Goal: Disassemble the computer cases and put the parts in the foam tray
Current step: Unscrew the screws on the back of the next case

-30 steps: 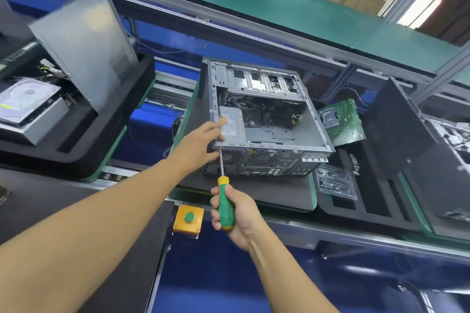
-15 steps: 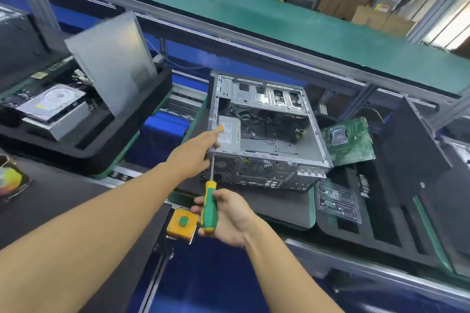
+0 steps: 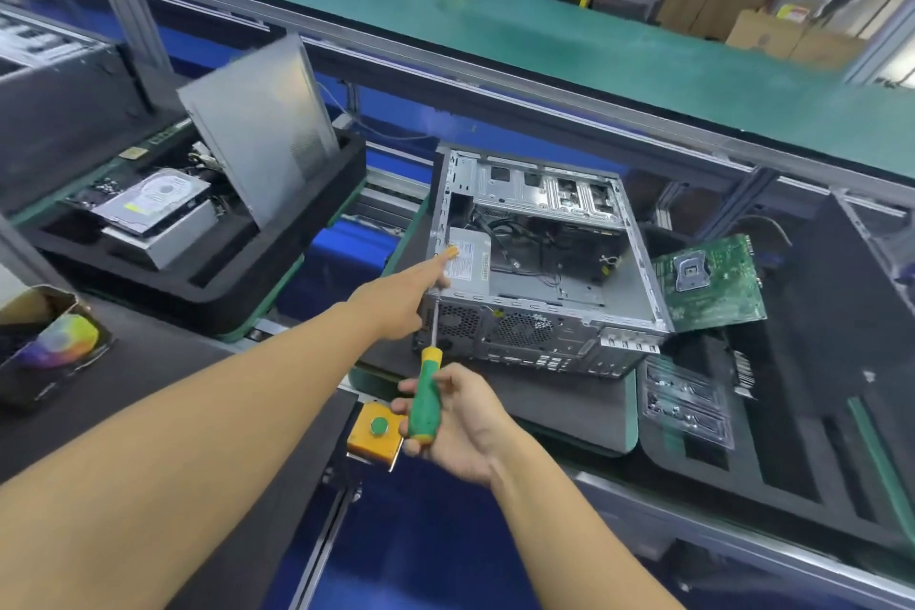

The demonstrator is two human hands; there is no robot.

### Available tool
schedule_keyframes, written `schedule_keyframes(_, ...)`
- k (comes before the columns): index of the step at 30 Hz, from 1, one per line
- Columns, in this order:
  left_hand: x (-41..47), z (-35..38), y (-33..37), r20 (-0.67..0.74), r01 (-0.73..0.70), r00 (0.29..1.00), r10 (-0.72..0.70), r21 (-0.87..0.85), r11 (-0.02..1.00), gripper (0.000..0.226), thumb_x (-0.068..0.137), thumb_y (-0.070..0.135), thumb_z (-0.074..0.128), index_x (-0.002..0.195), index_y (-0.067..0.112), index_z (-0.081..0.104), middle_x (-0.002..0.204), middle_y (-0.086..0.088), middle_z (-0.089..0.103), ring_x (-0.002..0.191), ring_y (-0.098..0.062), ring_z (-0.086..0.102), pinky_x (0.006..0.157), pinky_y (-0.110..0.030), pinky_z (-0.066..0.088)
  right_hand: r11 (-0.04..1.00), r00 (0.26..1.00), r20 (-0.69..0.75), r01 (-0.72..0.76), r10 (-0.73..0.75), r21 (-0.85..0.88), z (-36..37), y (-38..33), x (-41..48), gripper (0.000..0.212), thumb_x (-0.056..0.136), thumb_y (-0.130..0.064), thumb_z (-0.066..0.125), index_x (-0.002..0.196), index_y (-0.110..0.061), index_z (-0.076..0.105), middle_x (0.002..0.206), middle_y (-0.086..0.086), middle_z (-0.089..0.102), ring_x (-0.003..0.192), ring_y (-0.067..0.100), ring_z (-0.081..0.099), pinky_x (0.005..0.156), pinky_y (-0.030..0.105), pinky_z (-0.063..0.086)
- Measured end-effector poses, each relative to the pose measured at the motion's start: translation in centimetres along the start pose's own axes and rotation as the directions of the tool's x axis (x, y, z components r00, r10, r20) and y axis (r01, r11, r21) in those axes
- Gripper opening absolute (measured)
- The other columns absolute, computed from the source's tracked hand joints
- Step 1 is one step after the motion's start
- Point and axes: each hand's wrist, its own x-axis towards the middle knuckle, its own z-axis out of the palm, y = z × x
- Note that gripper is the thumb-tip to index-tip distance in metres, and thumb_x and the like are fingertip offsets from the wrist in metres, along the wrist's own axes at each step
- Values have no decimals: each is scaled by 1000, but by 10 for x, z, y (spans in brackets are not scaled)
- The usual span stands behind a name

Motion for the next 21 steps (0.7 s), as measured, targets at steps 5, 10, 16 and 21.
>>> schedule_keyframes(5,2,0,-4,-36,-15,999,17,60,998,105,83,-5,52,153,49,-3,139,27,46,75,-10,61,65,-38,56,946,961,-148,189,-233,-263,8,17,7,12,101,-17,55,109,-11,49,84,8,60,56,14,59,47,28,43)
schedule_keyframes(10,5,3,-9,-62,-44,997,45,30,999,102,83,-6,51,153,49,2,134,26,50,73,-10,60,58,-35,52,969,955,-231,137,-185,-208,16,19,12,30,95,-24,67,106,-15,40,90,8,53,47,11,50,35,19,29)
schedule_keyframes(16,6,9,-13,-99,-61,993,57,-32,998,103,82,-7,46,151,53,0,129,32,47,67,-4,57,52,-27,43,995,987,-141,69,-78,-68,17,11,5,29,97,-27,39,116,-8,51,84,14,61,60,23,49,51,27,33)
schedule_keyframes(21,5,12,-15,-100,-68,993,61,-68,995,104,80,-8,47,152,52,2,131,31,48,59,-2,55,48,-20,35,967,974,-145,143,-176,-210,14,17,4,14,103,-13,49,115,-6,49,89,13,71,65,24,65,51,29,43)
